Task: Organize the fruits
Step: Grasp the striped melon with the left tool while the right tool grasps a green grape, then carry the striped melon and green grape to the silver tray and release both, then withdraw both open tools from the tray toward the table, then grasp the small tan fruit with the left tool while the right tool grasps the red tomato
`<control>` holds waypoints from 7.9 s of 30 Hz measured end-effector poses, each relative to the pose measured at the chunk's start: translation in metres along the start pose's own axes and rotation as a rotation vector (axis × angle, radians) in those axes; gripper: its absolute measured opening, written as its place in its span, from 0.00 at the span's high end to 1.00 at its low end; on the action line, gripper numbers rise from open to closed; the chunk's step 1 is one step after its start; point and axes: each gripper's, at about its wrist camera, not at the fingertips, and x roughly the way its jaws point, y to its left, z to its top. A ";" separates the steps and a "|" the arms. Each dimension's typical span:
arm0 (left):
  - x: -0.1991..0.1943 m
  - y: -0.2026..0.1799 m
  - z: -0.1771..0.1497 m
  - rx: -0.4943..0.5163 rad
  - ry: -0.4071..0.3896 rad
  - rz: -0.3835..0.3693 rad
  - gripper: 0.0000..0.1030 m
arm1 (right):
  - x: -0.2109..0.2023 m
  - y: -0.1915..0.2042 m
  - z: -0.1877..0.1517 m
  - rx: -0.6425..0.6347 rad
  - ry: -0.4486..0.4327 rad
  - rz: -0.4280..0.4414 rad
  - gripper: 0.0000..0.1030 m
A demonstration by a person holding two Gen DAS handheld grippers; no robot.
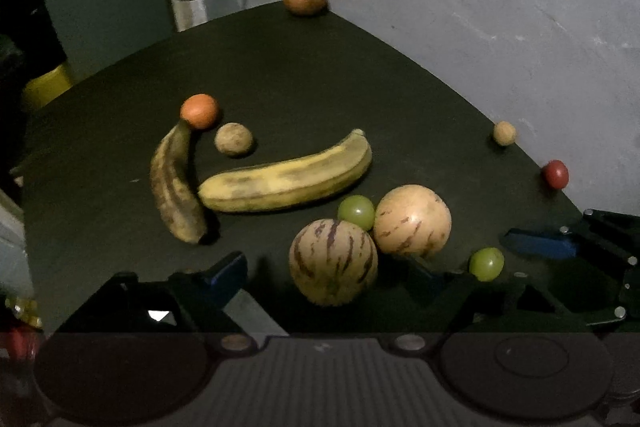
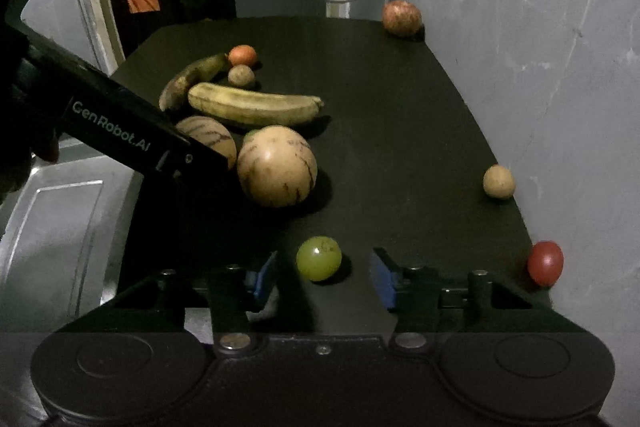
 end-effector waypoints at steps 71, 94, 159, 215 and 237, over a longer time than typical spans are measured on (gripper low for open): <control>-0.078 0.150 -0.131 -0.559 -0.069 0.114 0.47 | 0.032 0.165 0.052 -0.262 -0.093 0.111 0.61; -0.132 0.115 -0.168 -0.496 -0.092 0.089 0.01 | -0.071 0.111 -0.001 -0.069 -0.104 0.124 0.01; -0.092 -0.047 -0.065 -0.120 0.008 -0.005 0.01 | -0.084 -0.043 -0.045 0.194 -0.078 -0.170 0.01; 0.106 -0.155 0.102 0.390 0.017 -0.287 0.51 | 0.010 -0.085 -0.024 0.623 -0.200 -0.509 0.59; 0.098 -0.143 0.082 0.258 -0.005 -0.311 0.73 | -0.014 -0.079 -0.045 0.576 -0.232 -0.465 0.71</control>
